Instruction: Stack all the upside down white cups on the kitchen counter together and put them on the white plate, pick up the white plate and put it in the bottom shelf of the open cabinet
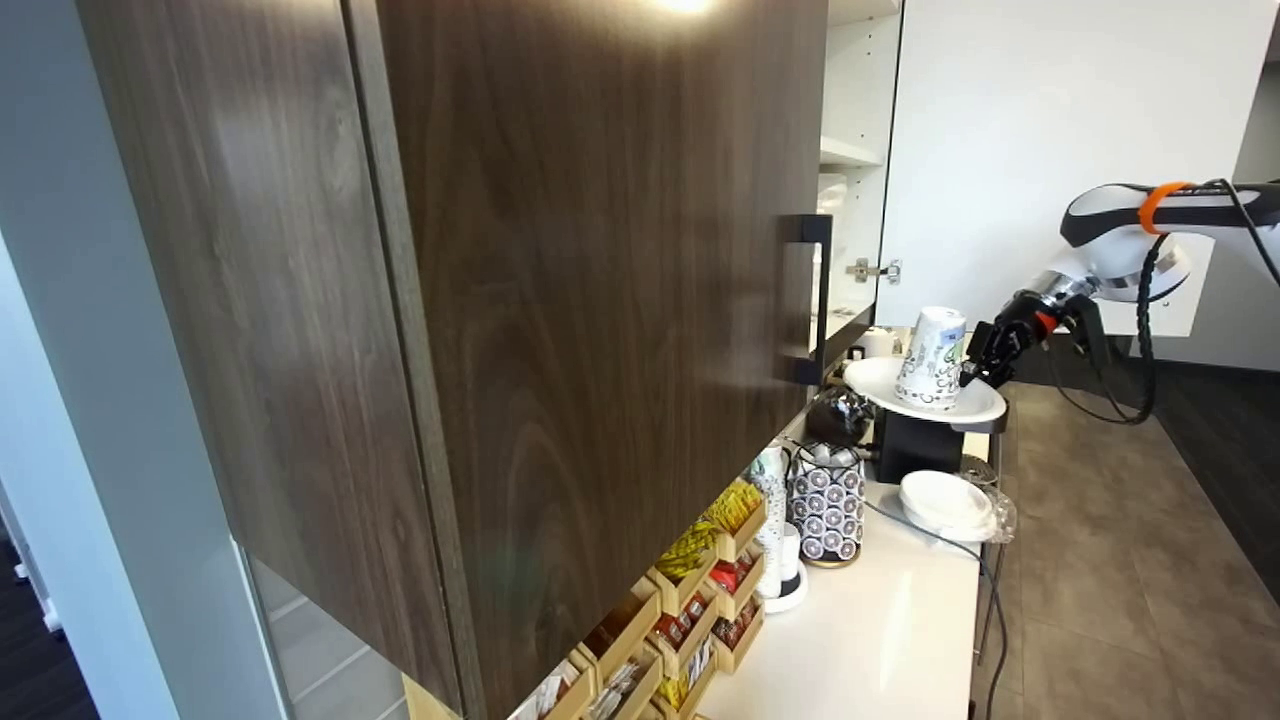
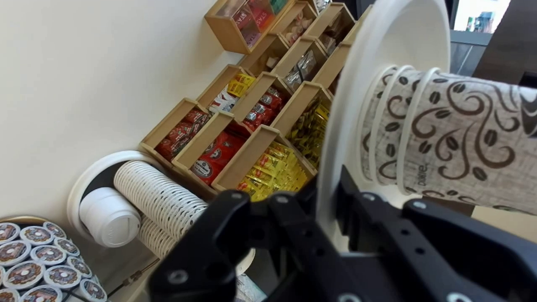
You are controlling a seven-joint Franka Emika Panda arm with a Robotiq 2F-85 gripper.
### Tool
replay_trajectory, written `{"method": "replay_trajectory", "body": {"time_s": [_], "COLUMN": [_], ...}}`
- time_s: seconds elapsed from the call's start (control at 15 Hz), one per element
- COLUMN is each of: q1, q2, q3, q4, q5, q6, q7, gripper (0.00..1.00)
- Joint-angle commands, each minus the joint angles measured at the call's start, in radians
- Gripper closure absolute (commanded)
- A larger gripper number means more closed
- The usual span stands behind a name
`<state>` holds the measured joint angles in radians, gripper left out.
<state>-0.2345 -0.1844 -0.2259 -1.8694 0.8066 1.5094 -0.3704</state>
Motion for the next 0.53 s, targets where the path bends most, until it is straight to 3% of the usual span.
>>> {"method": "replay_trajectory", "body": {"time_s": [0.0, 0.47], "q1": [0.013, 0.018], "q2": [0.002, 0.014], "q3": [-0.013, -0.015], "q4": [0.003, 0.11], "q5": [-0.002, 0.029], "q6": [-0.001, -0.02], "q7": [0.001, 0.028], "gripper": [0.95, 0.95]}}
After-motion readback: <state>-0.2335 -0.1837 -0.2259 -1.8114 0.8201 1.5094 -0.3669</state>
